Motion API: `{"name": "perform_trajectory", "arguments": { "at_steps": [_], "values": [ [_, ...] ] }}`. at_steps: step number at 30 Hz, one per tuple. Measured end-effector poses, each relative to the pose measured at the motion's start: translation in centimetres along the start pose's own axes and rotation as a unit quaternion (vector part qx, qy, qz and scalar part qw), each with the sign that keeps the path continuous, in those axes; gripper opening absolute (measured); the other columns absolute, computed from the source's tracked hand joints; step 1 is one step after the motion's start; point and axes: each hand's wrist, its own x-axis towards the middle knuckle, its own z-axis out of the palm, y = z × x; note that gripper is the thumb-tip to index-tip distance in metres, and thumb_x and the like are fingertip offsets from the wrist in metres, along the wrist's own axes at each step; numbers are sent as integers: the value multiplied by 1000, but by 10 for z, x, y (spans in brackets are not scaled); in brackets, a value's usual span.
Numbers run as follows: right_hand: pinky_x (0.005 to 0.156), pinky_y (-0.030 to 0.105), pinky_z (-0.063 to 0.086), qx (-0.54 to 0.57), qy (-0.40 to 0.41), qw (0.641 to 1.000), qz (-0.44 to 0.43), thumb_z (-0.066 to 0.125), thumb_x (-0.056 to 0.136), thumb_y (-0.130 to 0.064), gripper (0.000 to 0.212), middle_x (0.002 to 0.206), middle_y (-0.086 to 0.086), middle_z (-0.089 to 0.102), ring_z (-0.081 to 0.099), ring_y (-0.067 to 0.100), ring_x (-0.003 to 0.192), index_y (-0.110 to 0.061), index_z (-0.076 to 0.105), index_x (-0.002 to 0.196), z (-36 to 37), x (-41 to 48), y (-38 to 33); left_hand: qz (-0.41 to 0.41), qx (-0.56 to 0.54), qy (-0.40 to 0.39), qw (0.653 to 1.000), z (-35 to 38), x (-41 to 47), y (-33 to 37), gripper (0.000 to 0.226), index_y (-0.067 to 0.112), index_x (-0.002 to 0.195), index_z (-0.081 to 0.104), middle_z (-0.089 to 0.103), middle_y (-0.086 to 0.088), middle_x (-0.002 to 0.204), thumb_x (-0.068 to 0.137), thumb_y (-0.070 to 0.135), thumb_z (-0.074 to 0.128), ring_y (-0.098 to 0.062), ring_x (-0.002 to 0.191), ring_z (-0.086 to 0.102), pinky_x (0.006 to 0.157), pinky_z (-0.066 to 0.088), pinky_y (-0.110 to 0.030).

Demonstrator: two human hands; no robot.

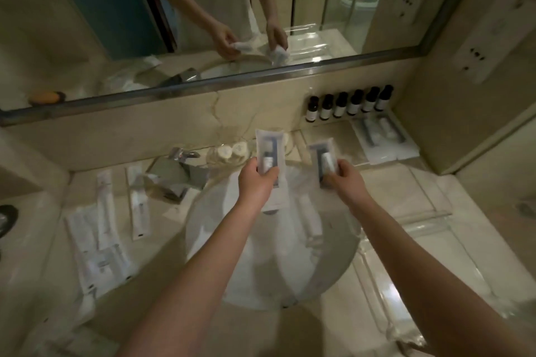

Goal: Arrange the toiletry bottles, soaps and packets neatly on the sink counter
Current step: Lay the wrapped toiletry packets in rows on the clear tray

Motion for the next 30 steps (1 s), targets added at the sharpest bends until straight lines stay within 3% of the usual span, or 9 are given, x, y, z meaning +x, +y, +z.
{"name": "perform_trajectory", "arguments": {
  "at_steps": [4,9,14,21,24,25,27,30],
  "values": [
    [63,30,43,-41,21,999,9,65,78,-9,30,94,11,61,58,28,85,-8,60,108,-32,49,9,-37,-14,-26,999,44,20,10,25,14,110,55,63,-5,104,85,14,58,-21,85,62,64,48,-28],
    [93,43,49,-53,31,998,2,62,84,-10,54,126,16,57,57,33,111,-8,45,135,-47,105,7,-59,12,-60,996,80,47,23,38,12,121,53,62,-9,117,84,8,55,-26,99,63,75,50,-34],
    [87,38,47,-181,24,983,-30,64,84,-21,51,118,17,63,58,34,107,-9,48,131,-53,133,13,-58,51,-50,996,108,73,35,38,8,120,51,60,-12,117,83,8,60,-27,101,61,78,49,-35],
    [78,36,49,-353,52,927,-114,59,86,-34,42,110,14,64,58,32,102,-11,52,121,-61,140,28,-81,55,-66,993,145,99,44,29,4,113,58,63,-10,101,84,8,63,-25,91,59,72,43,-30],
    [76,37,48,-367,64,915,-158,58,87,-32,39,109,15,61,56,33,102,-11,55,120,-62,140,35,-58,181,-62,980,150,101,41,30,0,104,61,52,-4,75,85,22,65,-25,81,55,57,37,-27],
    [73,36,47,-371,68,909,-179,59,87,-31,38,107,15,61,56,34,100,-12,56,120,-62,140,37,-52,220,-63,972,150,101,39,38,-3,107,60,53,-6,78,85,28,65,-27,83,58,57,37,-27],
    [68,35,46,-390,71,891,-222,61,85,-31,41,98,15,61,55,33,92,-15,57,123,-60,138,42,-35,263,-56,963,148,103,36,49,1,117,55,62,-12,100,84,35,64,-32,100,61,72,46,-33],
    [61,33,44,-422,65,870,-246,63,84,-33,45,88,12,58,55,31,82,-18,56,126,-55,137,47,17,293,-40,955,147,99,36,55,7,132,42,58,-14,125,87,31,63,-32,114,55,83,45,-34]
  ]
}}
